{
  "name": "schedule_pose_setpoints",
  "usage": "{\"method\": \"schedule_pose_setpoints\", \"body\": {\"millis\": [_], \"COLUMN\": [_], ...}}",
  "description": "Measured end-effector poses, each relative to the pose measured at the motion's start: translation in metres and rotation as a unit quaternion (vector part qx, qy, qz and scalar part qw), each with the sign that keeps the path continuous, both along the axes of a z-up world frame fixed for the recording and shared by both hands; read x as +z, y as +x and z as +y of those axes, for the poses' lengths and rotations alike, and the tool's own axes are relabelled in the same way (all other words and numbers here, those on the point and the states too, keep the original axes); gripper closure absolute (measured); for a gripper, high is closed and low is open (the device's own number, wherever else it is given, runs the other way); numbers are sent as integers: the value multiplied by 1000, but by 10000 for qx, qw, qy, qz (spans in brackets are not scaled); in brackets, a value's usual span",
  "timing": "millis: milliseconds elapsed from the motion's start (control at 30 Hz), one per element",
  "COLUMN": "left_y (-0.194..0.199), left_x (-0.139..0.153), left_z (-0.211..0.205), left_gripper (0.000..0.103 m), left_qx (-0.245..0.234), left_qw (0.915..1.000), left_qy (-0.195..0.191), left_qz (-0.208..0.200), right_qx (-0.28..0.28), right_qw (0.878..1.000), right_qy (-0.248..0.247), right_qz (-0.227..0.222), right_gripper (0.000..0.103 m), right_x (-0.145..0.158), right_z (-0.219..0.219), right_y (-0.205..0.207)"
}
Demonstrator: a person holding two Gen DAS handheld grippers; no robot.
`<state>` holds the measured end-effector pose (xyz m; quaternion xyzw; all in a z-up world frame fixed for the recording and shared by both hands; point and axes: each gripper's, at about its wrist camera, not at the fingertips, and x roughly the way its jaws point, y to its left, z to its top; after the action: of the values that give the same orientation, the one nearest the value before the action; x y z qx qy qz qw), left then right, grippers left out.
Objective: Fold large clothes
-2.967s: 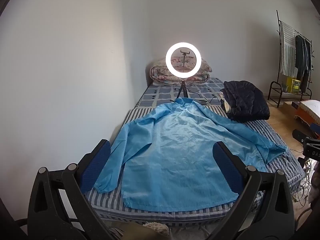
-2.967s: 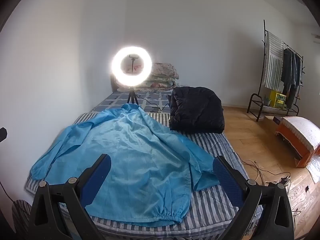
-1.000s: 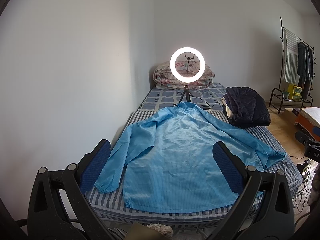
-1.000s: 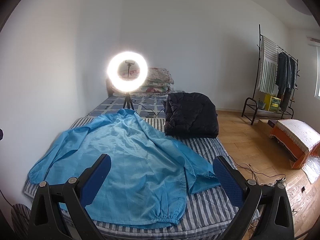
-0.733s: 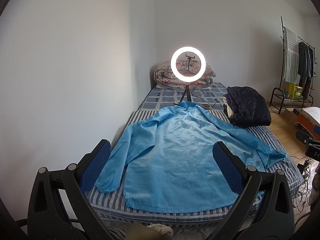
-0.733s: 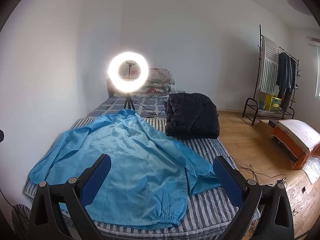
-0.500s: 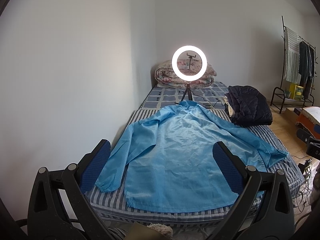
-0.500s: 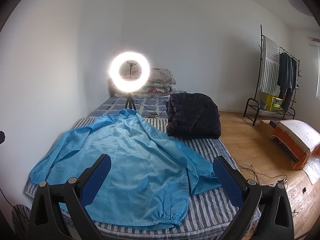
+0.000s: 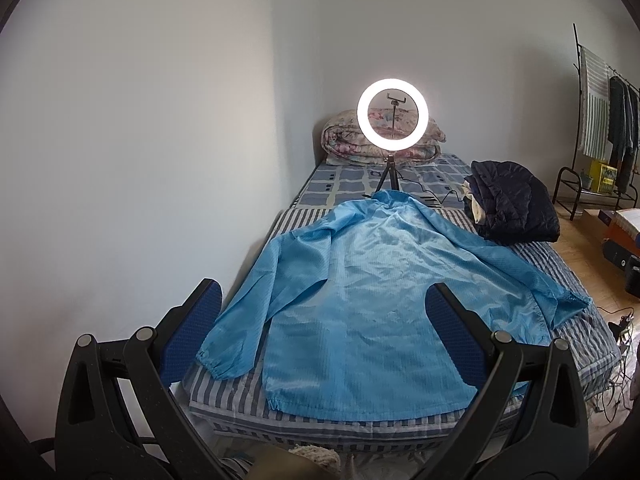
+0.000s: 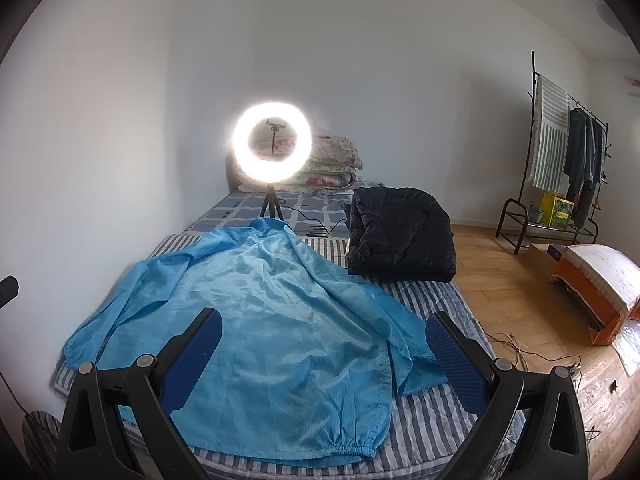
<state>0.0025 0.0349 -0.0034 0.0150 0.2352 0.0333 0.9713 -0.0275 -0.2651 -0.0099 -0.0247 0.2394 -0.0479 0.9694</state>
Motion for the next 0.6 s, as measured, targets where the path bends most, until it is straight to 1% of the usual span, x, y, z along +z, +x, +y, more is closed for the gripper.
{"method": "schedule_pose_setpoints", "body": {"millis": [200,400,600], "left_y": [5,10,13], "left_x": [-10,-22,-35], "left_z": [9,24,43], "left_gripper": [0,0,0], "left_qx": [126,363,556], "left_qw": [9998,9990,9977], "left_qy": [98,180,219], "left_qz": [81,203,316], "right_qx": [173,522,835], "right_qw": [9998,9985,9958], "right_qy": [28,139,383], "right_qz": [14,-23,-11], "right_gripper": [0,0,0], "right_x": [-2,-4,-10], "right_z": [15,31,51], "right_y": [11,25,50]}}
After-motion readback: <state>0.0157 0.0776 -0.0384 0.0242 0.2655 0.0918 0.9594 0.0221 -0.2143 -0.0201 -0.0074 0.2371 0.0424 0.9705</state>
